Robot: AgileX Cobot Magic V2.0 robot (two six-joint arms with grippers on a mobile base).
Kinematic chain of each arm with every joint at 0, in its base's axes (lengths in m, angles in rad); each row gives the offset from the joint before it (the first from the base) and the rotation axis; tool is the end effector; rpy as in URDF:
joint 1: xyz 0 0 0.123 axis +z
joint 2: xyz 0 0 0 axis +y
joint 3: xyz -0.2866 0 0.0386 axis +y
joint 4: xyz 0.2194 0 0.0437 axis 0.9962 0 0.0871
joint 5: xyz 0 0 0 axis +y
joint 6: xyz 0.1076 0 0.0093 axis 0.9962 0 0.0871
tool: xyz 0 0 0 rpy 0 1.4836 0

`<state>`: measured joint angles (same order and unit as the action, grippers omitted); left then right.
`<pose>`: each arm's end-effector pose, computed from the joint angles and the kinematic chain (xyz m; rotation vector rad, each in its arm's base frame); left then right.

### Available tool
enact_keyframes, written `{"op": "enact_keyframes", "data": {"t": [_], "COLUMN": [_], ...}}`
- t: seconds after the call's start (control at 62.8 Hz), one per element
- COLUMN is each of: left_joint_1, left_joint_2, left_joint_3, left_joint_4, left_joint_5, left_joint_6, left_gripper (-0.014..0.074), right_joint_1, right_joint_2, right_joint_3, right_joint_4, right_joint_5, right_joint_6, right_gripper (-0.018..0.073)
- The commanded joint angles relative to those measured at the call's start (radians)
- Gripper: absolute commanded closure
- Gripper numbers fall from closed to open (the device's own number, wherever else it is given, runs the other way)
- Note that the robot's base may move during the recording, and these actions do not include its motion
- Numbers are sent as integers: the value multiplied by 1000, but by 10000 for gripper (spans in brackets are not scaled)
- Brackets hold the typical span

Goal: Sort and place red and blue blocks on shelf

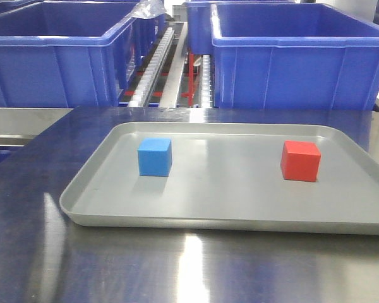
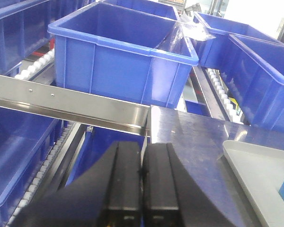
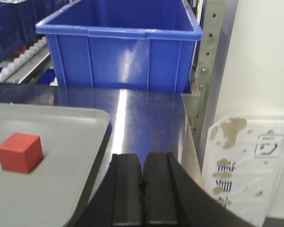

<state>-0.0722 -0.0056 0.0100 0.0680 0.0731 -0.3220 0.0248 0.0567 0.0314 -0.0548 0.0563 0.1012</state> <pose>0.0407 -0.0024 0.2037 -0.1462 1.5596 -0.2532 0.0463 0.0008 0.1957 0.0200 1.6280 0.0523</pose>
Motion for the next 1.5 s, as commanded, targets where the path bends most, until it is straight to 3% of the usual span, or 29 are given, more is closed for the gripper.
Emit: {"op": "enact_keyframes", "data": {"t": [0.0, 0.414, 0.684, 0.859, 1.162, 1.48], "left_joint_1": [0, 0, 0, 0, 0, 0], "left_joint_2": [-18, -18, -18, -18, -18, -18], "left_joint_3": [29, 29, 29, 29, 29, 29], "left_joint_4": [-5, -5, -5, -5, -5, -5], "left_joint_5": [-94, -94, -94, -94, -94, -94], "left_joint_6": [0, 0, 0, 0, 0, 0], "left_gripper": [472, 472, 472, 472, 472, 472], "right_joint_1": [-2, -2, -2, 5, 69, 72], "right_joint_2": [110, 663, 915, 1046, 1140, 1160], "right_joint_3": [-48, -395, -761, -937, -991, -990], "right_joint_4": [-11, 29, 49, 127, 130, 130], "right_joint_5": [-102, -72, 272, 521, 568, 553], "right_joint_6": [-9, -8, -8, -8, -8, -8], "right_gripper": [512, 512, 510, 509, 509, 511]}}
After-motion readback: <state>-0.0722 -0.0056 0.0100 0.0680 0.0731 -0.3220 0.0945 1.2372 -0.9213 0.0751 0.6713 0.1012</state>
